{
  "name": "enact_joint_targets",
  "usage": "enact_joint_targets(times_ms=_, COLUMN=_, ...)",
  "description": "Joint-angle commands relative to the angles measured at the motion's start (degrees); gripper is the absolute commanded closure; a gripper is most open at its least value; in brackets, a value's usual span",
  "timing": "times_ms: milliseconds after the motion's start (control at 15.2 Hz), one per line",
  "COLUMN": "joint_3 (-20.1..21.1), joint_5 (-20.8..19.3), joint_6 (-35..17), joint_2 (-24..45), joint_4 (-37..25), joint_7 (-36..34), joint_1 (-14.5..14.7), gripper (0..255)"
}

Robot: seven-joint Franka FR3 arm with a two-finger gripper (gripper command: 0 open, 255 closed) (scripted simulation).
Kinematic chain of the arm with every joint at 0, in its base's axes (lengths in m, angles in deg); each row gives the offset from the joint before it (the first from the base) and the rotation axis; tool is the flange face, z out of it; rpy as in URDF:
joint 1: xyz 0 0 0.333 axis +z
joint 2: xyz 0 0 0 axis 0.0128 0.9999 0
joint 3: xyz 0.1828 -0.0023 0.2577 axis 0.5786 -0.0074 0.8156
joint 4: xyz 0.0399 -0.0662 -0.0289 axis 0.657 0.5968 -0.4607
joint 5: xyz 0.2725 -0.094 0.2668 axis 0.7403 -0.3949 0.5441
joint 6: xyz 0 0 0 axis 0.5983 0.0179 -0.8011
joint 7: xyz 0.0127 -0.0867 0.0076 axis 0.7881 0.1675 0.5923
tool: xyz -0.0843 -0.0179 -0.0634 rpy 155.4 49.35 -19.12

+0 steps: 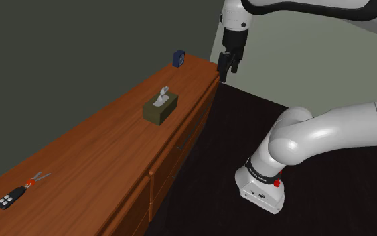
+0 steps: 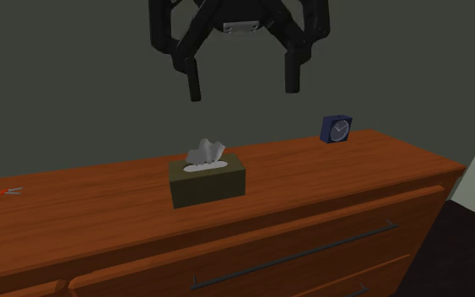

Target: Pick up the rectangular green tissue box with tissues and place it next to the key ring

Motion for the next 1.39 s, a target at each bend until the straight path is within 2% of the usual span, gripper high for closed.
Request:
enact_joint_targets(times_ms=0, joint_3=0.0, joint_5=0.0, joint_6=0.0, joint_2=0.0, joint_4=0.0, joint_7=0.0, joint_1=0.0, gripper=0)
enact_joint_targets(times_ms=396, joint_3=-0.9, joint_5=6.2, joint_6=-16.3, joint_2=3.8, joint_4=6.4, joint_7=-4.5, joint_1=0.2, gripper=0)
enact_joint_targets(times_ms=726, joint_3=-1.4, joint_5=11.8, joint_6=-30.6, joint_2=9.6, joint_4=9.4, joint_7=-6.6, joint_1=1.1, gripper=0)
enact_joint_targets(times_ms=1056, joint_3=-2.3, joint_5=18.7, joint_6=-44.7, joint_2=17.5, joint_4=10.0, joint_7=-6.8, joint_1=3.2, gripper=0)
enact_joint_targets(times_ms=1320, joint_3=-3.5, joint_5=26.2, joint_6=-55.2, joint_2=25.0, joint_4=8.5, joint_7=-4.9, joint_1=5.9, gripper=0)
